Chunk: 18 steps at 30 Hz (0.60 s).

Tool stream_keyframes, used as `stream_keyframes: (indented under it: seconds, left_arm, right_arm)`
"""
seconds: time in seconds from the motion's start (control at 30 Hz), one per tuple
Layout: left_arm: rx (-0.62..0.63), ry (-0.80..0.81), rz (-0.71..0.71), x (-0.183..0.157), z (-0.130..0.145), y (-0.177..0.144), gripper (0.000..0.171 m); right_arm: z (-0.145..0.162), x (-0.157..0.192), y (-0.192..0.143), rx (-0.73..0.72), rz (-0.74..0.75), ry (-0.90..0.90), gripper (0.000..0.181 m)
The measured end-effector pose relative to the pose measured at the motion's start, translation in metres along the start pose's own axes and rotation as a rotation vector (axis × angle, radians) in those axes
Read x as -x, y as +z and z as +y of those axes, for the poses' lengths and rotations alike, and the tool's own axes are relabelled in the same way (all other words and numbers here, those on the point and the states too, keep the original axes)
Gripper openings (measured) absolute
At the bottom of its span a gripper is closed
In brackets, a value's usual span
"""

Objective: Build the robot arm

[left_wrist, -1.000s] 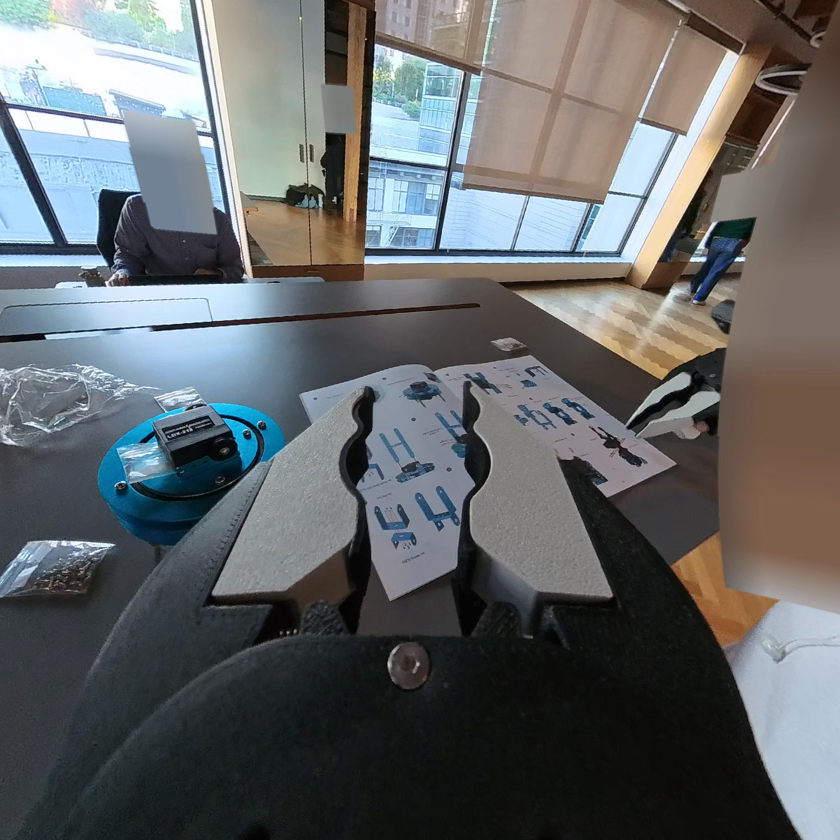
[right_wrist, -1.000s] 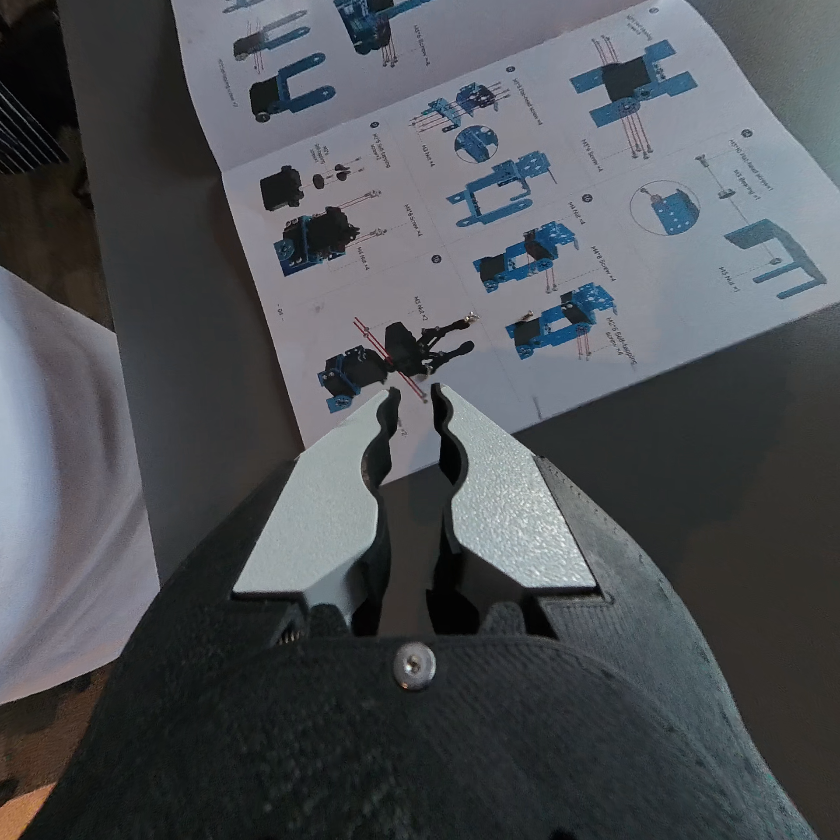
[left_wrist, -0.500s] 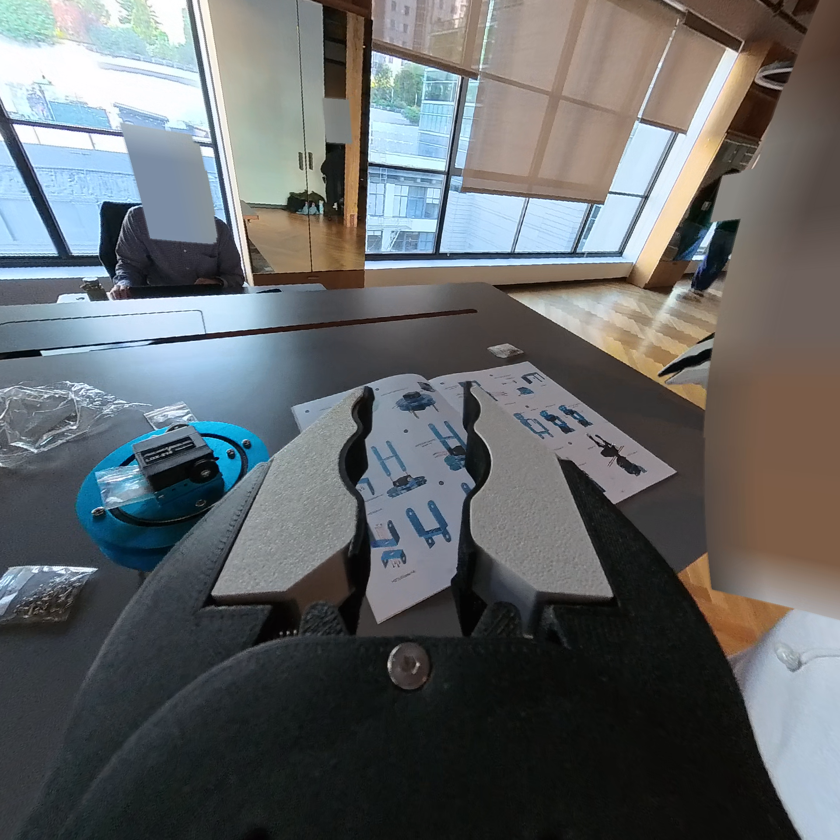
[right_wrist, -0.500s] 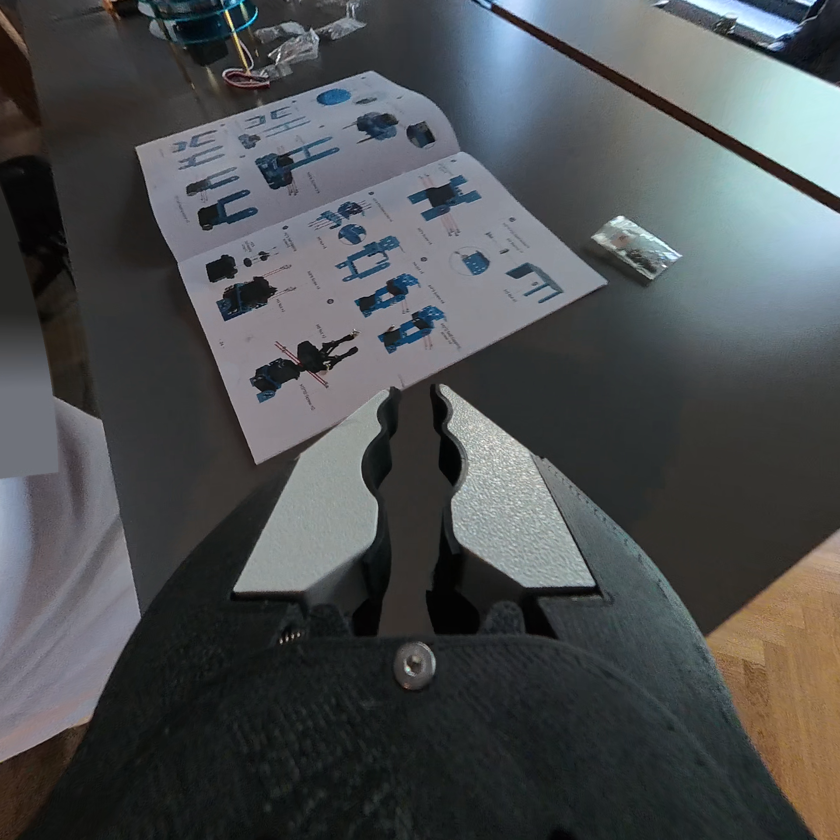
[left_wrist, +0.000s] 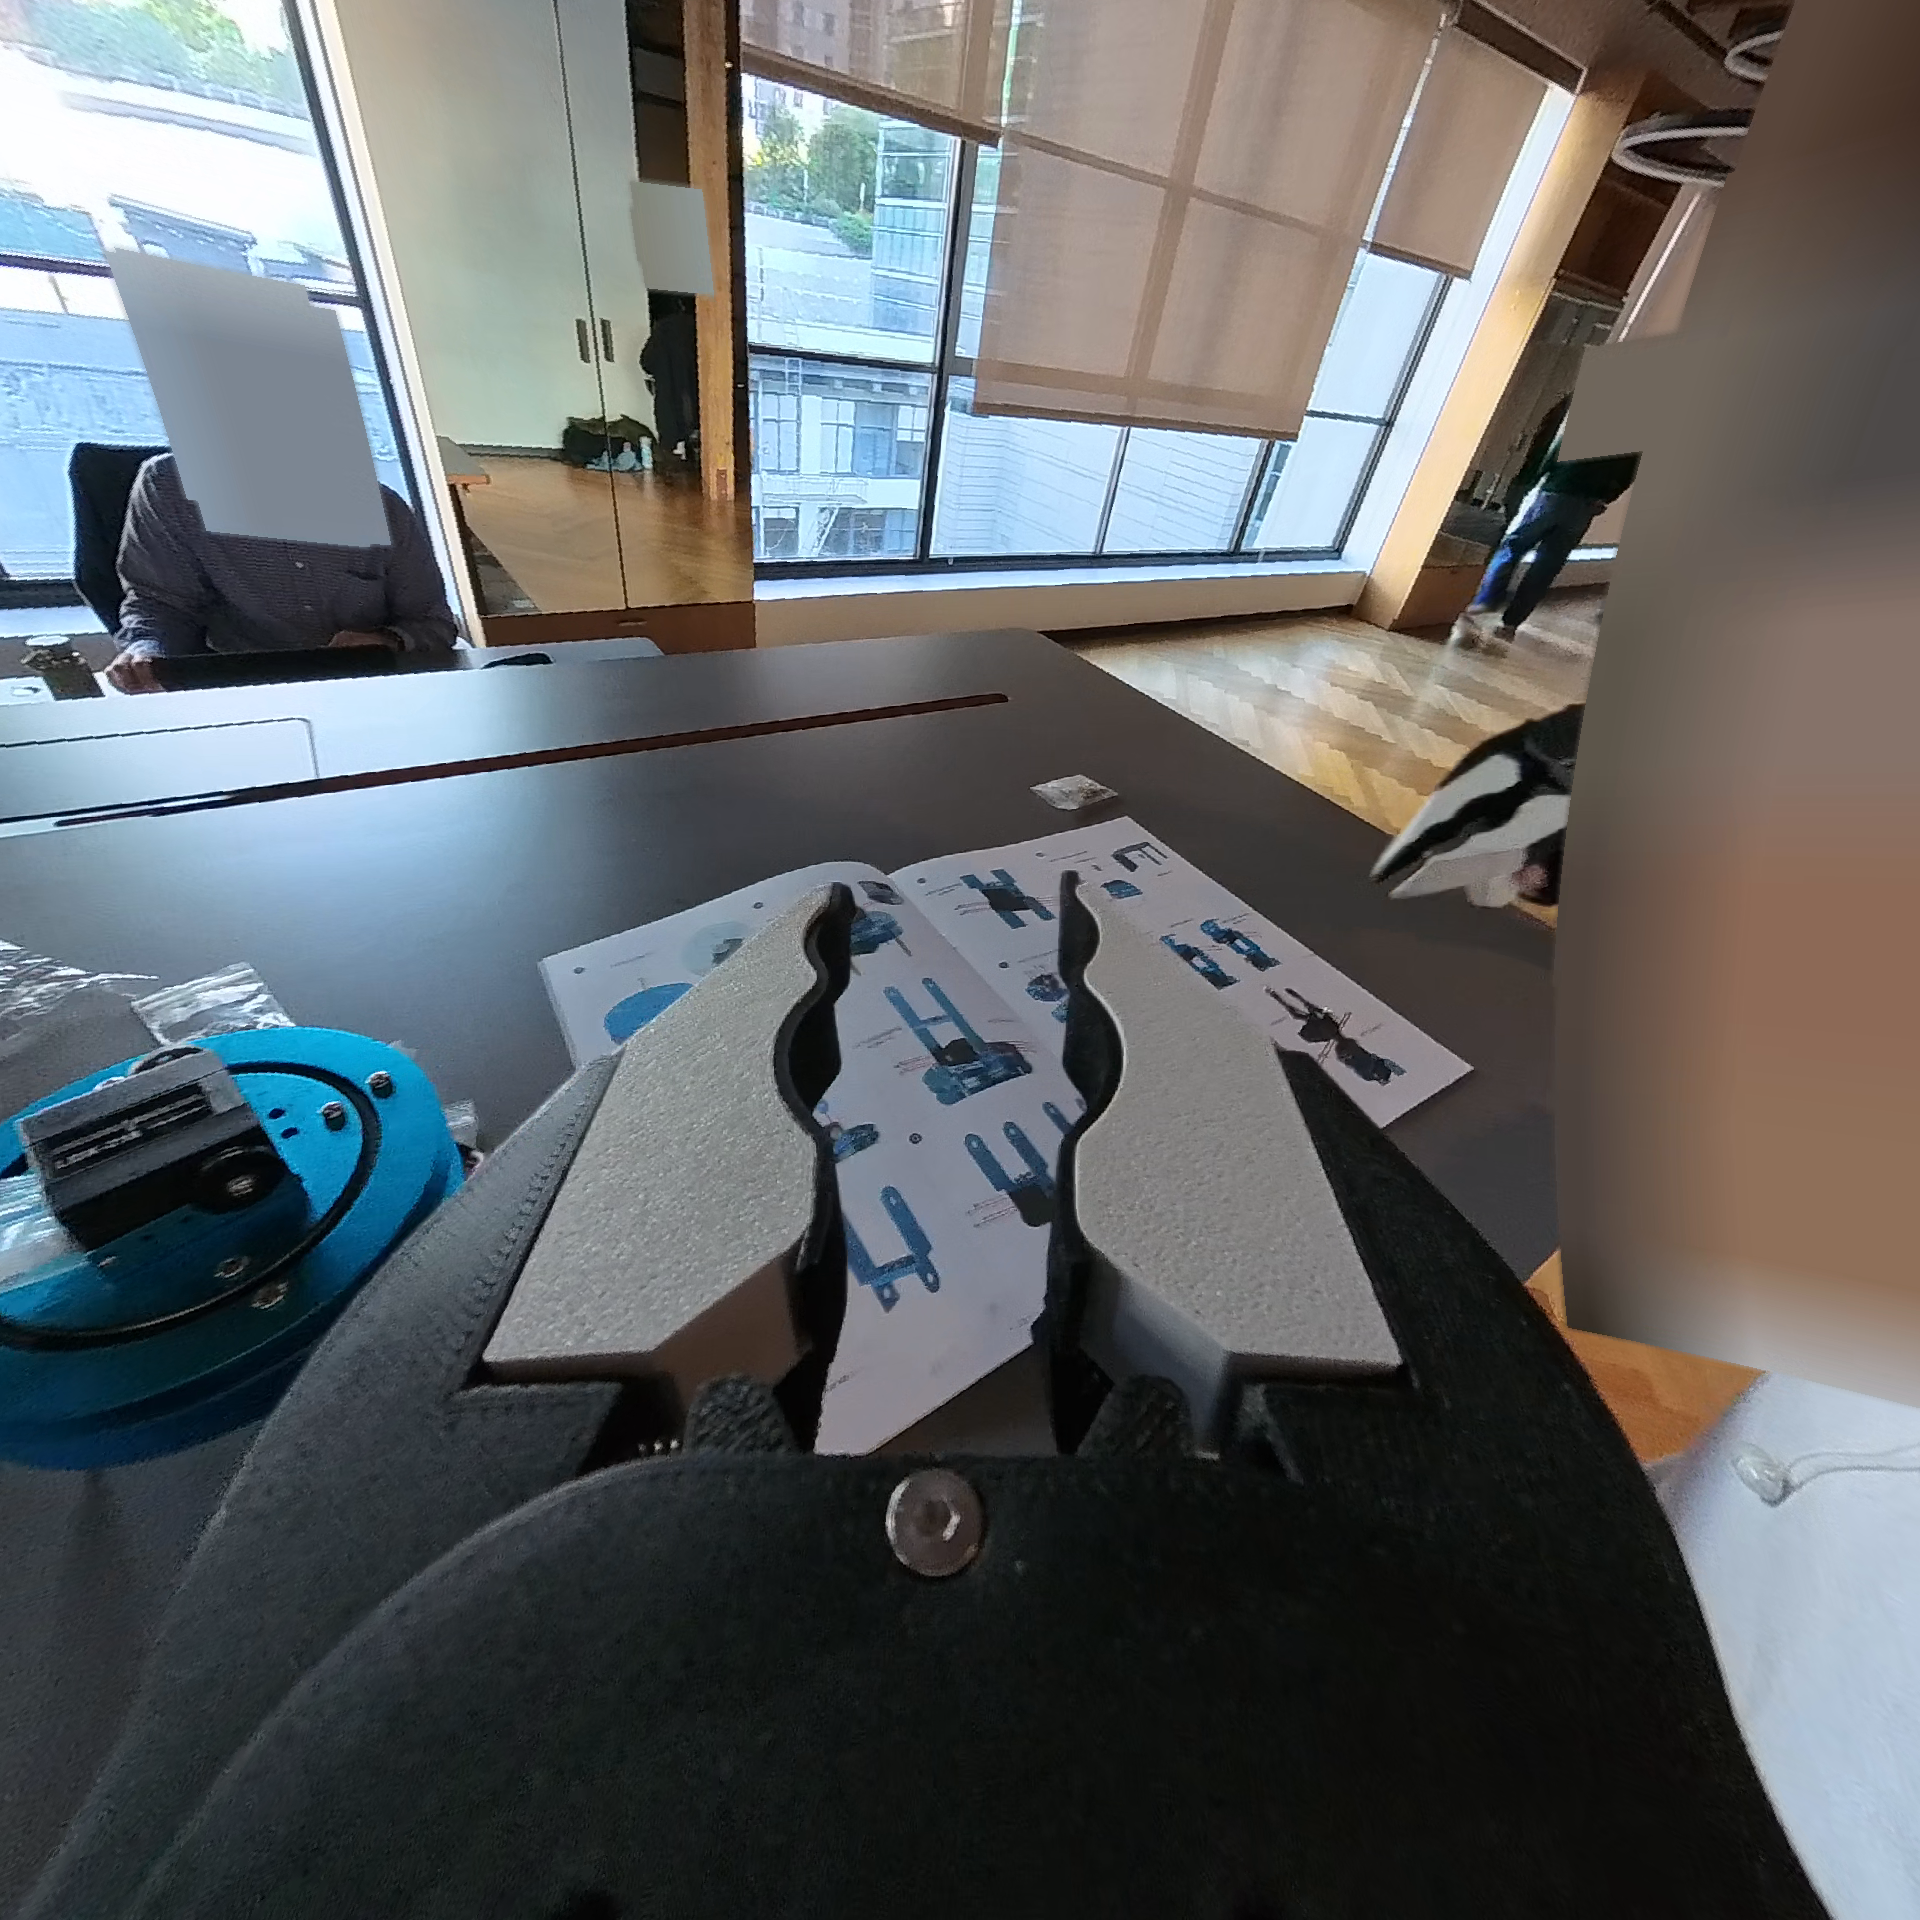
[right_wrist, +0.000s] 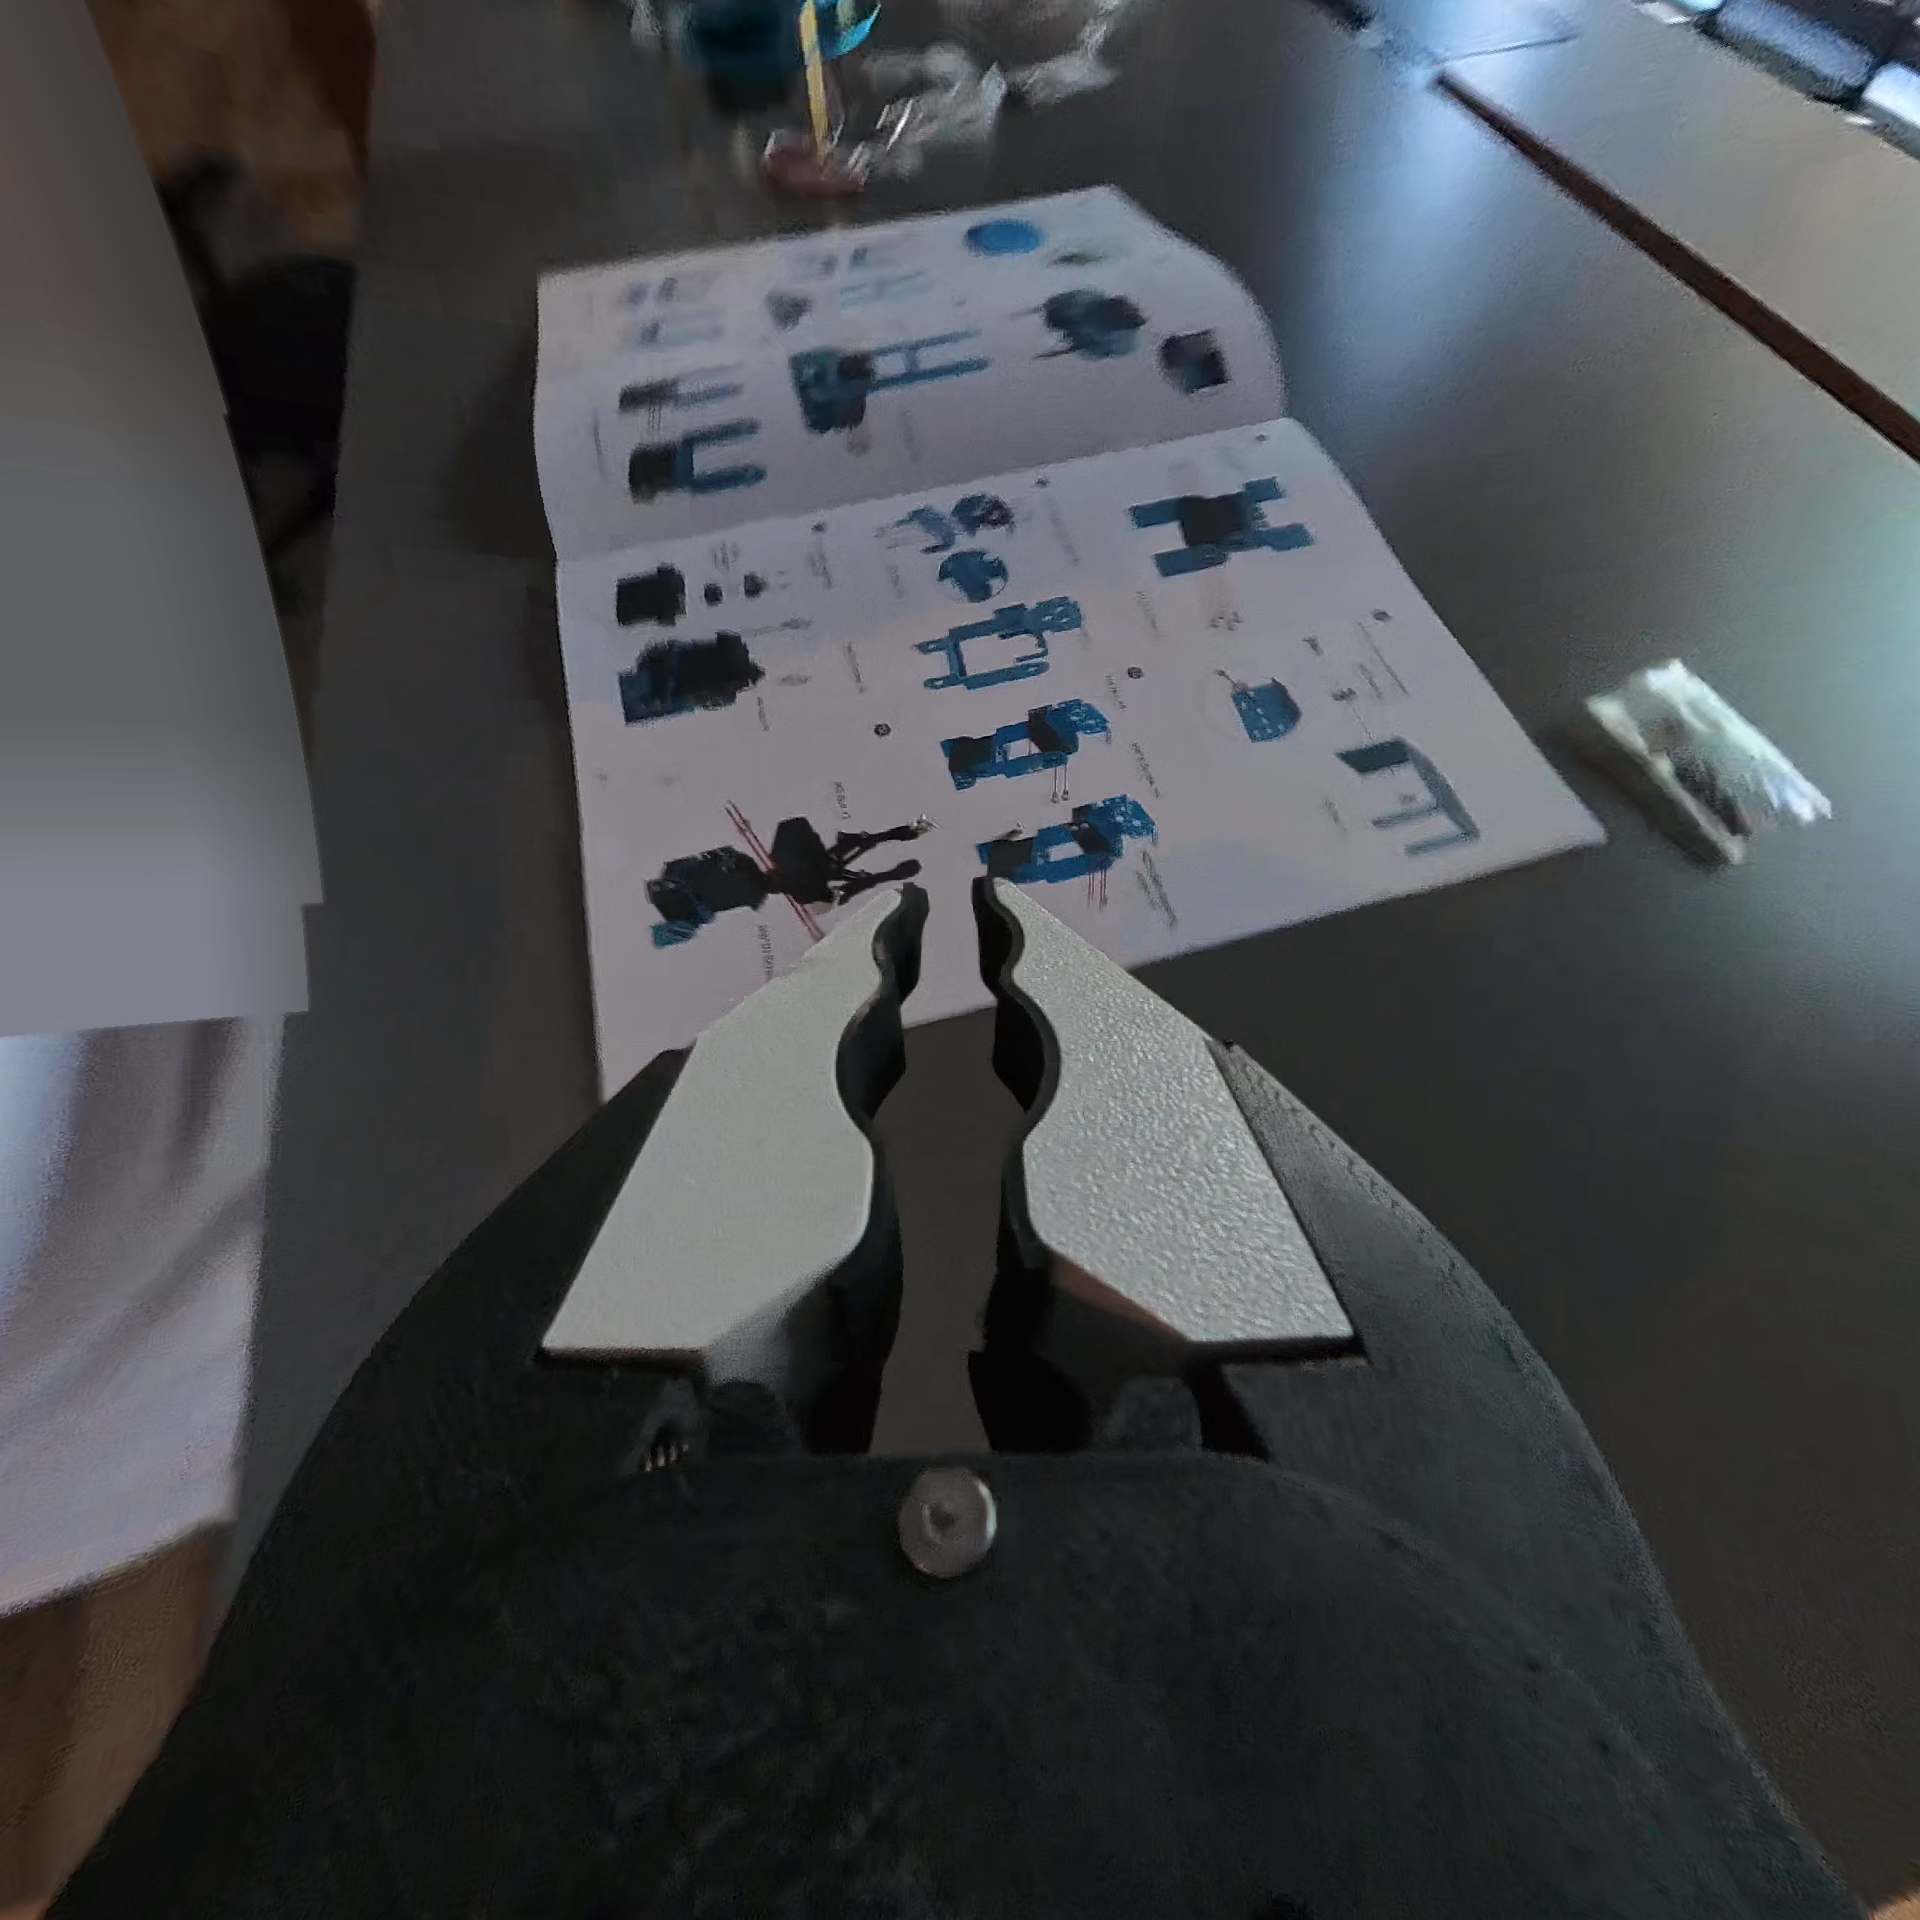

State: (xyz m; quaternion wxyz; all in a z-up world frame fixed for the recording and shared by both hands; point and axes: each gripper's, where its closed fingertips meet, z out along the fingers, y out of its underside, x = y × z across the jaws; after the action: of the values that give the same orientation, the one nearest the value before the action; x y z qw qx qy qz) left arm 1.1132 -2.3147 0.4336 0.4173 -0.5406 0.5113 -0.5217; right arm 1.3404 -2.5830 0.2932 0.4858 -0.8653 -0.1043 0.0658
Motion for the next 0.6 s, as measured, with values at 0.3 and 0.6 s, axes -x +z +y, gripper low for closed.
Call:
stream_keyframes:
  seconds: [0.3, 0.6]
  left_arm:
    - [0.033, -0.020, 0.000, -0.009, 0.015, 0.002, 0.038]
    - [0.023, -0.065, -0.030, -0.001, 0.023, -0.009, 0.037]
  right_arm:
    - [0.013, -0.021, 0.068, 0.140, -0.185, -0.166, 0.010]
    - [0.024, -0.015, 0.081, 0.195, -0.291, -0.127, 0.007]
